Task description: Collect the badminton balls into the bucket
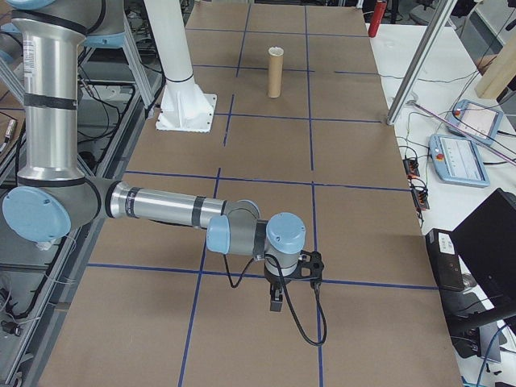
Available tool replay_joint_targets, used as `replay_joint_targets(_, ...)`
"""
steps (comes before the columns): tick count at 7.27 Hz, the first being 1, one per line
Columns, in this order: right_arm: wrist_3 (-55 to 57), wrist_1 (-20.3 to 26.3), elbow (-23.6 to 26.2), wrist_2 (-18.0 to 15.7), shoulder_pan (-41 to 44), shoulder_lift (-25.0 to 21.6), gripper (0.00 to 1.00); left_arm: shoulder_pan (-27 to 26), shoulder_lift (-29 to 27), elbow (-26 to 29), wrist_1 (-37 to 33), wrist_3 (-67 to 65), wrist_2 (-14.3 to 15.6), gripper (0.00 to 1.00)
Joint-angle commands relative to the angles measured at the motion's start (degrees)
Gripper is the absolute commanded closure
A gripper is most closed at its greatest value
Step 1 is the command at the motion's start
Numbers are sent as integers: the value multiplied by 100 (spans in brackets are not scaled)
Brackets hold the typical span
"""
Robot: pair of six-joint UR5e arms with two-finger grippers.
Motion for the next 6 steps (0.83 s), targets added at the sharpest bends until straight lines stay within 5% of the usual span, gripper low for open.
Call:
replay_joint_targets(1, 0, 0, 0, 0, 0, 0, 0, -2, -2, -16, -9, 45, 27, 0)
replay_joint_targets(6, 0, 0, 0, 0, 0, 0, 0, -19, -2, -86, 0, 45, 27, 0)
